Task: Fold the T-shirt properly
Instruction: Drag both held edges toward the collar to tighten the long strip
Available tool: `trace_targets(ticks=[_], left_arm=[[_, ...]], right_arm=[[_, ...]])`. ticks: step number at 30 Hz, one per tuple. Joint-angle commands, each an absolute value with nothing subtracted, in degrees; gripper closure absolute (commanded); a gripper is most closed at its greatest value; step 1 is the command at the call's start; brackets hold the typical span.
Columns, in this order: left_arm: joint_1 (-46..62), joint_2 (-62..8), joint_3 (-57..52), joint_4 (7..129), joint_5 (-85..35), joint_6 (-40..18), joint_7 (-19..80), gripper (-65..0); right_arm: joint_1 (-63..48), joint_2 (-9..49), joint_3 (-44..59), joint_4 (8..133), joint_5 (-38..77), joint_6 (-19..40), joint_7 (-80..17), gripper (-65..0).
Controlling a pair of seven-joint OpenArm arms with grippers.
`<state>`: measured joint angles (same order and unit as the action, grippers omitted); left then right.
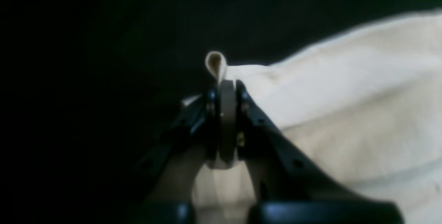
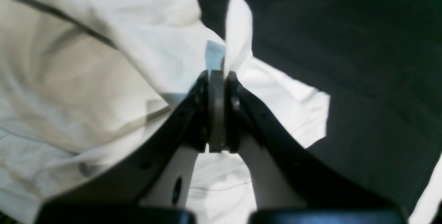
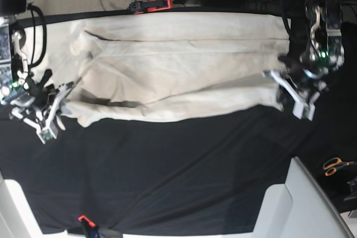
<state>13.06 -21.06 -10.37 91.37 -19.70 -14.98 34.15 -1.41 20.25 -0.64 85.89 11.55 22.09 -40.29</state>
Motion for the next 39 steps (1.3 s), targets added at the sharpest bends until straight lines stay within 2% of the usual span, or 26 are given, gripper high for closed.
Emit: trace_targets(ticks=[1,9,25,34,39], left_arm=[[13.1,-21.8,-10.7,92.8,-20.1,-14.9,33.3,0.0],[16.1,-23.6,-10.6,93.0,-20.1,-14.9,33.2,0.0],[18.8,-27.3,-10.7,93.9,-20.0,-15.1,33.1,0.0],[21.6,-23.1,-10.6,95.0,-8.3,-15.1,32.9,0.0],[22.0,-22.5,-10.6,94.8,-6.9,-15.1,32.8,0.0]], right_arm=[[-1.4,21.1,0.0,86.8,11.5,21.8,-39.7,0.0],[-5.9,18.7,2.5,87.5,11.5,21.8,-39.6,0.0],[-9.6,19.8,3.2,90.9,11.4,21.8,-39.7,0.0],[-12.5,19.7,3.3,92.4,11.4,21.8,-39.7,0.0],[-14.5,19.6,3.3,95.0,11.4,21.7,-40.8,0.0]])
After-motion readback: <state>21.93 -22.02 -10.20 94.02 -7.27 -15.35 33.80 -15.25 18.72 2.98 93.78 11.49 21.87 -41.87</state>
